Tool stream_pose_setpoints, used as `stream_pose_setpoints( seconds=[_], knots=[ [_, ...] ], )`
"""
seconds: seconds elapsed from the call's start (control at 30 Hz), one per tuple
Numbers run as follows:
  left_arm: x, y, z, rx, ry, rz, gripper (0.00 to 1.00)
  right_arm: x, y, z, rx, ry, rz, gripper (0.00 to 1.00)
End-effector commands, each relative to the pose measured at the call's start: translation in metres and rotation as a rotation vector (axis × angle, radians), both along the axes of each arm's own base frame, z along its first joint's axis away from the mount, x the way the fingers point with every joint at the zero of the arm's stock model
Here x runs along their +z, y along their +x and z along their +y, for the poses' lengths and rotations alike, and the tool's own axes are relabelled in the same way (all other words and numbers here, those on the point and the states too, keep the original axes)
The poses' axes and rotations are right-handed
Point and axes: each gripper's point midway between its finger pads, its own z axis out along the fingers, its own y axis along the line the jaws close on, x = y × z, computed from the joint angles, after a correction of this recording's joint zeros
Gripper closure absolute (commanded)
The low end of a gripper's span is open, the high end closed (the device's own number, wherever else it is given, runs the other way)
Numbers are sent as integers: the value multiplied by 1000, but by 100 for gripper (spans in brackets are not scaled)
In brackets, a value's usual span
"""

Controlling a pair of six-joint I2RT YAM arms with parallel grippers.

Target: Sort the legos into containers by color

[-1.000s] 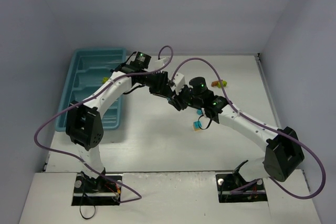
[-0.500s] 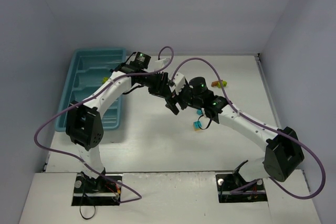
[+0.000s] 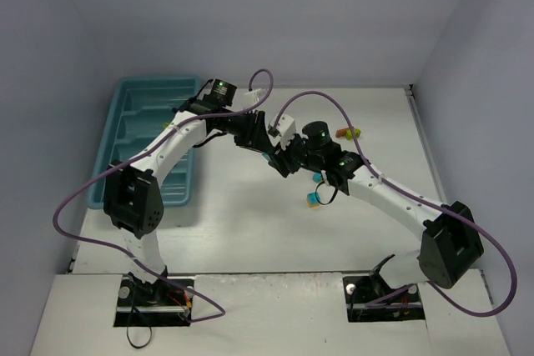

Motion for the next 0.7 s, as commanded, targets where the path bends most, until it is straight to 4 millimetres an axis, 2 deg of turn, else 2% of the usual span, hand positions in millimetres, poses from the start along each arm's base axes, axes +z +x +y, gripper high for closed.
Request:
stream_pose_setpoints(
  seconds=[0.0, 0.07, 0.17, 0.2, 0.3, 0.67],
  knots=[
    [42, 3, -4, -22, -92, -99, 100, 27, 5, 6, 15, 57, -66, 54],
    [44, 0, -5, -28, -104, -92, 100, 26, 5, 6, 16, 57, -64, 57],
    [45, -1, -5, -33, -110, -86, 100, 24, 5, 6, 18, 56, -59, 71],
    [45, -1, -5, -32, -109, -88, 100, 24, 4, 6, 18, 55, -58, 80],
    [46, 2, -1, -23, -114, -85, 100, 20, 4, 3, 11, 45, -57, 97],
    [53, 27, 40, 61, -106, -80, 100, -4, 9, -24, -52, 5, -19, 98]
  ],
)
